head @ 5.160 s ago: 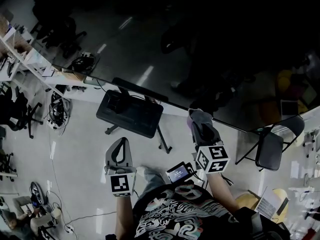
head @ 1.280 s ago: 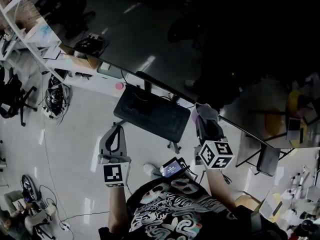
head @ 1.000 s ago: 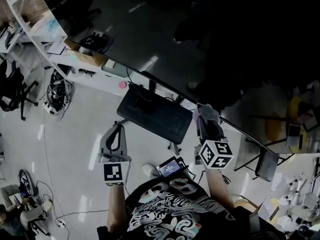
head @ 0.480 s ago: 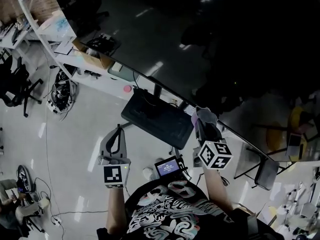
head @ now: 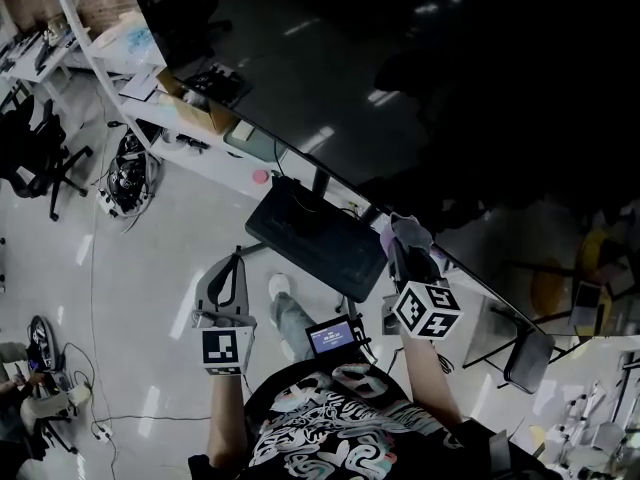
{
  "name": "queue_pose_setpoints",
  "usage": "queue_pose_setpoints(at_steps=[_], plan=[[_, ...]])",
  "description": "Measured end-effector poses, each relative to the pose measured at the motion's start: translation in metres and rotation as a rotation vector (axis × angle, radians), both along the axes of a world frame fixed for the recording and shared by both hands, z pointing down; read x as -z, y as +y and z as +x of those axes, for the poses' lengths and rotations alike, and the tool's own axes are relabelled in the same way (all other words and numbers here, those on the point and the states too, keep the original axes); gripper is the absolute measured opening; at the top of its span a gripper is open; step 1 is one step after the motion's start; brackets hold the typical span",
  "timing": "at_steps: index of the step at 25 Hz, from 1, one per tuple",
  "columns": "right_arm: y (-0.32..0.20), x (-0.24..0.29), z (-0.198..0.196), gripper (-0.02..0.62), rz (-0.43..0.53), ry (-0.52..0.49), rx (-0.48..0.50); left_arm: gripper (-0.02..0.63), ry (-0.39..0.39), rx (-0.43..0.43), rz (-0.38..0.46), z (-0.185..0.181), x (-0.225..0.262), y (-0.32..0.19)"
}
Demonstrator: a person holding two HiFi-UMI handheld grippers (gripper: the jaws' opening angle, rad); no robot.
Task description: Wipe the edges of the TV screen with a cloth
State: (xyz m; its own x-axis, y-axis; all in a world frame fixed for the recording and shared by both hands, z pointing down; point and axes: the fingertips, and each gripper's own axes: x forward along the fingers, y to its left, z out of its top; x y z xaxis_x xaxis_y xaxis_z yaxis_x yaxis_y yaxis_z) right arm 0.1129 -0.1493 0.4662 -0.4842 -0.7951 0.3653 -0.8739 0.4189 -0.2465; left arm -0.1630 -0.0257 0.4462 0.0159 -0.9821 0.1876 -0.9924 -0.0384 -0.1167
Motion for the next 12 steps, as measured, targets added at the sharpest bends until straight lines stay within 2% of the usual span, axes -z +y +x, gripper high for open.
queue_pose_setpoints(at_steps=[5, 12], plan=[[-0.002, 0.001, -0.001, 0.107, 0.004, -0.02, -0.004, 0.017, -0.008, 0.007, 0.013, 0.002, 0.008, 0.001], [-0.005, 0.004, -0.017, 0.107, 0.008, -0.038, 0.008, 0.017, 0.003, 0.039, 0.01, -0.014, 0.011, 0.011]])
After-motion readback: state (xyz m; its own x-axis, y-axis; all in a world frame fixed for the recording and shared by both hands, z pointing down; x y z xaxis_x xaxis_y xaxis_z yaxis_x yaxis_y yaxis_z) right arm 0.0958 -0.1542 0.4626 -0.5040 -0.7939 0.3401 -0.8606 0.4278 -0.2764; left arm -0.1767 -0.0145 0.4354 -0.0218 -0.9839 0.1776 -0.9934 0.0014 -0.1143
